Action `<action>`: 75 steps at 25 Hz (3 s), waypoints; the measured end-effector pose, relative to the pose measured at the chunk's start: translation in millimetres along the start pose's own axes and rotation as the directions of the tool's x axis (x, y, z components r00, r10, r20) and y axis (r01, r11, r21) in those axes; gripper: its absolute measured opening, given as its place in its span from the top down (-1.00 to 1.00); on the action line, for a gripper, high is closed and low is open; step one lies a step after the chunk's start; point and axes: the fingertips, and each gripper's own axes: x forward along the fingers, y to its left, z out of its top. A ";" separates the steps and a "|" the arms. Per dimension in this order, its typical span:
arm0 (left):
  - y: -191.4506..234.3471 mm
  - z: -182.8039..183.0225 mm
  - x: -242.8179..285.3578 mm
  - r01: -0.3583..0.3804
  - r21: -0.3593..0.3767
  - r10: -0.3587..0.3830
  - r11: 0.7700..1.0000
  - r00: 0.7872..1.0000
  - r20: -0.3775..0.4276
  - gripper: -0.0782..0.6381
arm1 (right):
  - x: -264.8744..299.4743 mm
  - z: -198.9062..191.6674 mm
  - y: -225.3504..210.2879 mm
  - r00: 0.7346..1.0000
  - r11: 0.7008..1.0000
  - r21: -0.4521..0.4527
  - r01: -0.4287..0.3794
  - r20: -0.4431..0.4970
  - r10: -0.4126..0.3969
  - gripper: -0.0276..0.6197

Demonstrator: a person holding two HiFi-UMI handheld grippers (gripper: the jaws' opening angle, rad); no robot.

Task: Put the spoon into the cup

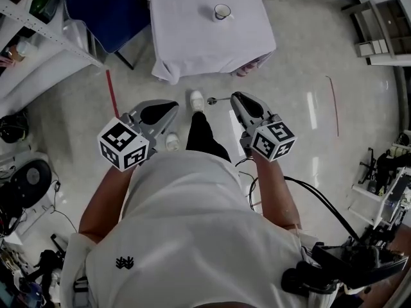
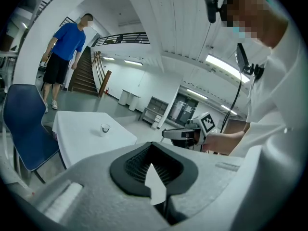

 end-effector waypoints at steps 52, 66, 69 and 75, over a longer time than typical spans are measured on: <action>200.8 142.9 188.2 -0.329 -0.112 0.323 0.938 0.944 -0.069 0.77 | 337.8 67.0 -404.7 0.990 0.990 0.142 0.024 -0.139 -0.004 0.78; 194.9 130.5 186.5 -0.355 -0.128 0.346 0.926 0.934 -0.087 0.77 | 347.0 46.3 -410.2 0.990 0.989 0.149 0.016 -0.142 0.005 0.78; 192.8 129.0 186.6 -0.361 -0.129 0.352 0.924 0.932 -0.087 0.77 | 346.1 46.0 -412.3 0.991 0.989 0.144 0.012 -0.135 0.008 0.78; 188.1 126.5 182.8 -0.366 -0.121 0.358 0.923 0.930 -0.085 0.77 | 345.4 46.2 -413.3 0.993 0.989 0.147 0.015 -0.119 0.003 0.77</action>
